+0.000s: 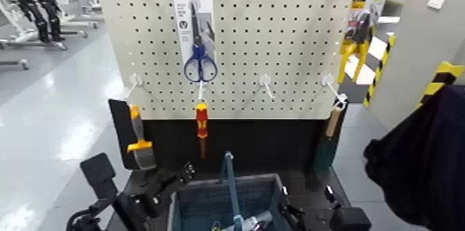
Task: Grasp the handle of the crate.
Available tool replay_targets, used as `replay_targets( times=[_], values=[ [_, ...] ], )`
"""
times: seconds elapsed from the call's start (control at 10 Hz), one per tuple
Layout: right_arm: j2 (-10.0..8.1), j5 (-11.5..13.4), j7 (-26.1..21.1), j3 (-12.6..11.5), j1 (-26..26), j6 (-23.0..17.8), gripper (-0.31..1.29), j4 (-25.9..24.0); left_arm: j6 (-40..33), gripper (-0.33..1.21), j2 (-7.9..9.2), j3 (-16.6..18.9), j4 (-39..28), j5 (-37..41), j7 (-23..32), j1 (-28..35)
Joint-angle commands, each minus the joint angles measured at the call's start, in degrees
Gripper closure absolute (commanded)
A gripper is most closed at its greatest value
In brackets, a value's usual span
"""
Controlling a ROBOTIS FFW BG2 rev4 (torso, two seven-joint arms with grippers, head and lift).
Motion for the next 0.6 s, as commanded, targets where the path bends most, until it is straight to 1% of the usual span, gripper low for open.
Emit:
replay_targets(
  times=[0.1,0.3,0.4,0.6],
  values=[
    [0.02,0.0,0.0,0.14,0.0,-0.04,0.13,0.0,9.3,0.29,1.27,0.57,1.82,13.81,1.22,-3.29],
    [0.02,-0.18,0.0,0.22,0.0,-0.22,0.13,0.09,12.47,0.29,1.8,-0.93,5.6,22.07,1.14,-5.49],
    [0.02,-0.18,0.0,0.22,0.0,-0.22,0.13,0.17,13.7,0.29,2.06,-2.33,8.85,25.67,0.17,-7.16],
    [0.02,-0.26,0.0,0.31,0.0,-0.39,0.13,0.17,14.84,0.29,1.89,-4.53,14.65,30.86,-3.26,-10.14]
  ],
)
